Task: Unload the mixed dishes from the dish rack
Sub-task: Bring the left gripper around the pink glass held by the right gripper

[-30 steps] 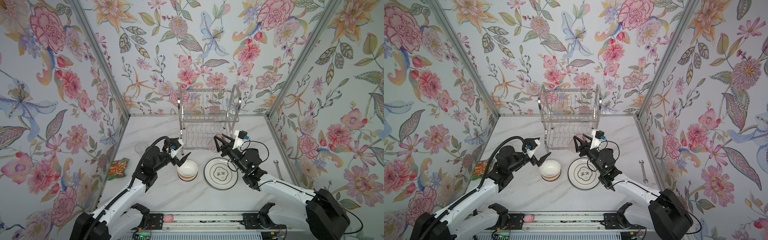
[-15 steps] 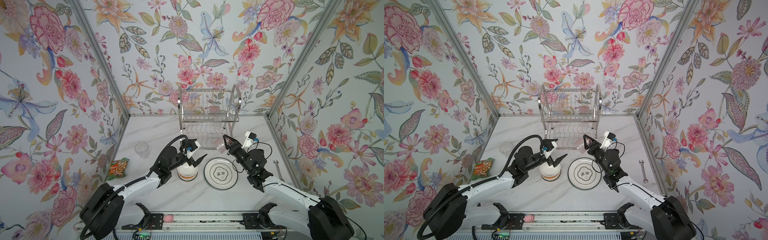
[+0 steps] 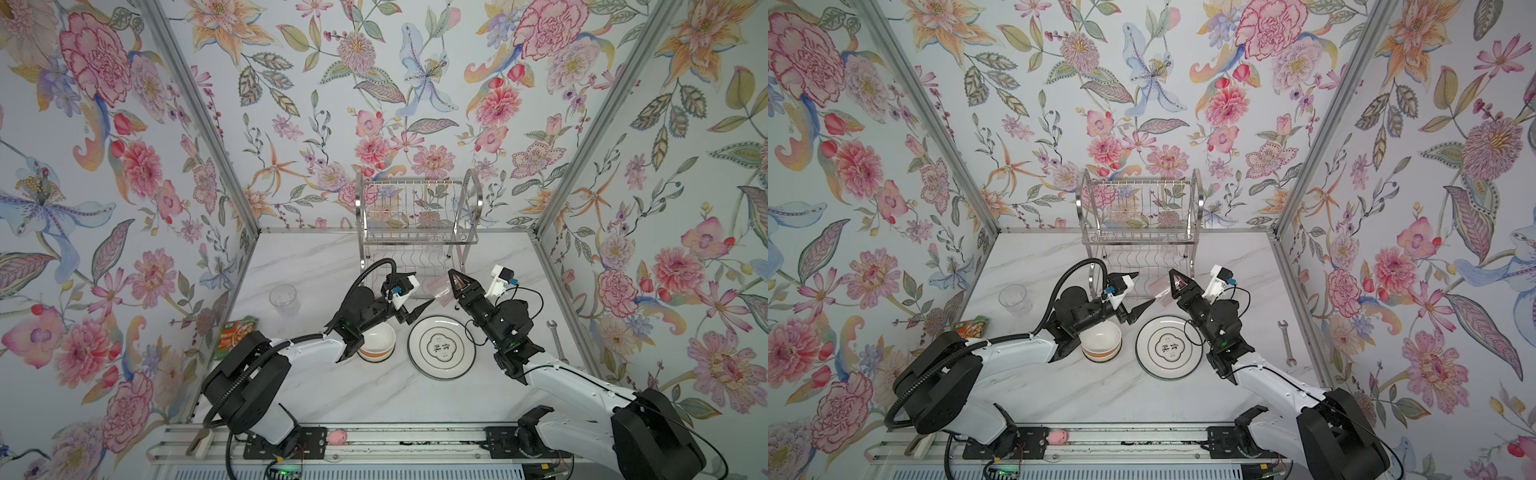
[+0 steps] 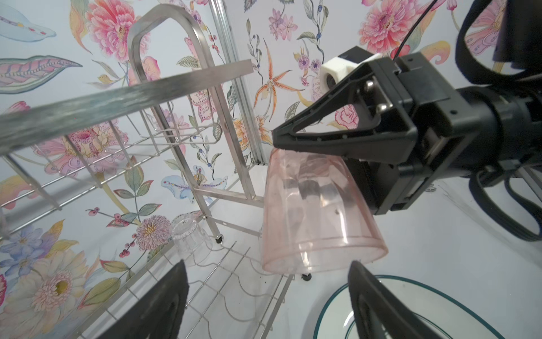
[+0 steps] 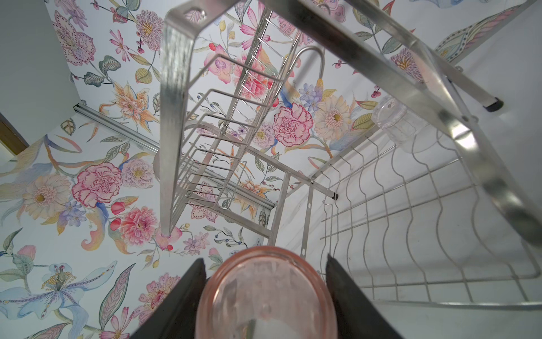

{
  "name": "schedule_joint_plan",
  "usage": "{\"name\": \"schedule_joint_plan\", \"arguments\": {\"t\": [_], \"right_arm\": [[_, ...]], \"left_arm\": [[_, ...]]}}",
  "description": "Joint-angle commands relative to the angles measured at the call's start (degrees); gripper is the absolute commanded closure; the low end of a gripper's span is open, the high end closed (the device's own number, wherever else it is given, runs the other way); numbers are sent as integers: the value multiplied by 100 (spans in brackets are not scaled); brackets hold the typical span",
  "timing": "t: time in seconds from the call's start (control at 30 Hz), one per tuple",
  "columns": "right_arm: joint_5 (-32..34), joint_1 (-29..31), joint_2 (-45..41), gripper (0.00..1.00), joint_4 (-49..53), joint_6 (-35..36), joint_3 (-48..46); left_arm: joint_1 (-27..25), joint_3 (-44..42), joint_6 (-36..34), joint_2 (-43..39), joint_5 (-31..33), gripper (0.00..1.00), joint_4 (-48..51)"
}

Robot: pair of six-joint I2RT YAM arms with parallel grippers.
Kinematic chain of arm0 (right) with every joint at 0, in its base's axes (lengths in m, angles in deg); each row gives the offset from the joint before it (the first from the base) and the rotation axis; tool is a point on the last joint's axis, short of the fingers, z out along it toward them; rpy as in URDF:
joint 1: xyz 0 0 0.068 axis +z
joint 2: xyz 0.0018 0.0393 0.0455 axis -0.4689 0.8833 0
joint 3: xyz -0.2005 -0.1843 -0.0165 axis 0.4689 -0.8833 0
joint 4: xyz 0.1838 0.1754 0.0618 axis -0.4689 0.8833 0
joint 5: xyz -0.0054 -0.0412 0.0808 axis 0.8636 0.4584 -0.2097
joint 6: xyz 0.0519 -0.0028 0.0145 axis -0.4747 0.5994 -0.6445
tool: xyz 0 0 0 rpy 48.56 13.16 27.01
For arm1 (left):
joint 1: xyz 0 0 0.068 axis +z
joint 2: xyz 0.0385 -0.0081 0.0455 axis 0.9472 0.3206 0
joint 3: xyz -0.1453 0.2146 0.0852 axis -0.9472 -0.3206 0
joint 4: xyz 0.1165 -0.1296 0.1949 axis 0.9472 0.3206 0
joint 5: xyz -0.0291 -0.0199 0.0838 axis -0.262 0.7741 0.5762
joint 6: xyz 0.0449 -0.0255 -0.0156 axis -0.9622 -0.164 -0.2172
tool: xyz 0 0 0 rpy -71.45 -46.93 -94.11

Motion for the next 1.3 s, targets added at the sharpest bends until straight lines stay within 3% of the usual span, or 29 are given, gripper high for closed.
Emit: {"name": "schedule_joint_plan", "arguments": {"t": [0.0, 0.43, 0.73, 1.13, 1.27], "right_arm": [[-99, -64, -85, 100, -255, -148, -69], [-568, -190, 226, 100, -462, -536, 52], [-995, -295, 376, 100, -501, -703, 184], [-1051, -319, 559, 100, -827, -848, 52], [-1163, -329, 619, 77, -1087, -625, 56]], "left_arm": [[-87, 269, -50, 212, -150, 17, -278], [-190, 610, -25, 699, -191, 38, -547], [-239, 736, 169, 802, -262, 67, -649], [-342, 929, 4, 852, 9, 87, -392], [-346, 940, 100, 809, 157, 100, -381]]}}
